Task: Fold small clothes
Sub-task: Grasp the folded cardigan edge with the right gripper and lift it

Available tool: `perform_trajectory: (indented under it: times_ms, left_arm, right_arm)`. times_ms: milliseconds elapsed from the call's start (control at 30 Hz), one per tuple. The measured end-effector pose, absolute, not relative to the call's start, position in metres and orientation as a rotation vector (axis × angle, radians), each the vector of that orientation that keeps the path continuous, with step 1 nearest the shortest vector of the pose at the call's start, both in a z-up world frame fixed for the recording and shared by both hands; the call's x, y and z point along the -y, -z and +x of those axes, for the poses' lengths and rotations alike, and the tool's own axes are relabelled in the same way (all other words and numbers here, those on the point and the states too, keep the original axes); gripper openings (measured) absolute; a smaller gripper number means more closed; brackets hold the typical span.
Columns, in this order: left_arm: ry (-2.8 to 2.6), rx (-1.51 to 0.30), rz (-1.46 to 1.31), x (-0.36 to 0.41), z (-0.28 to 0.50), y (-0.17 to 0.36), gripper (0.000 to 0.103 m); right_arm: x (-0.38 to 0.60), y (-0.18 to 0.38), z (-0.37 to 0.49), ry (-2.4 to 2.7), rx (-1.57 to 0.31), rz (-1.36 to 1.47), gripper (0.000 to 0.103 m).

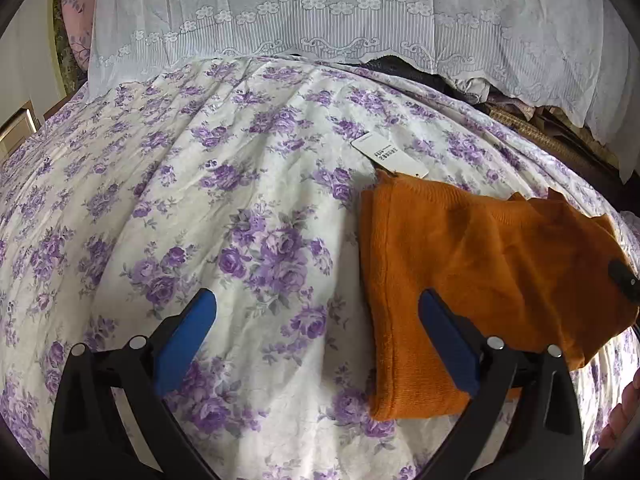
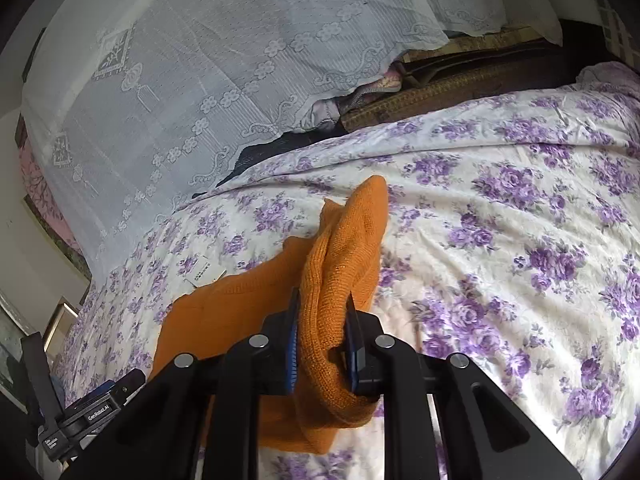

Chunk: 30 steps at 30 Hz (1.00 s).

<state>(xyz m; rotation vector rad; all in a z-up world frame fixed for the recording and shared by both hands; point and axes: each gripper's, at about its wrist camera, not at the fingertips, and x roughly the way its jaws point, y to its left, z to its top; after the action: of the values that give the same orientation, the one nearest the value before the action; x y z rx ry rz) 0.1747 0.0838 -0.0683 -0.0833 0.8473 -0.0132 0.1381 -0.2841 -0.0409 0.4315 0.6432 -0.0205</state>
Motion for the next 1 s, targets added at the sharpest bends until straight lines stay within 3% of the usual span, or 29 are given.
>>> perform_trajectory:
  times_ms: [1000]
  left_arm:
    - [-0.012, -0.852, -0.02, -0.083, 0.19, 0.076, 0.099]
  right_arm:
    - [0.18, 0.009, 0.145, -0.182, -0.654, 0.344, 0.019]
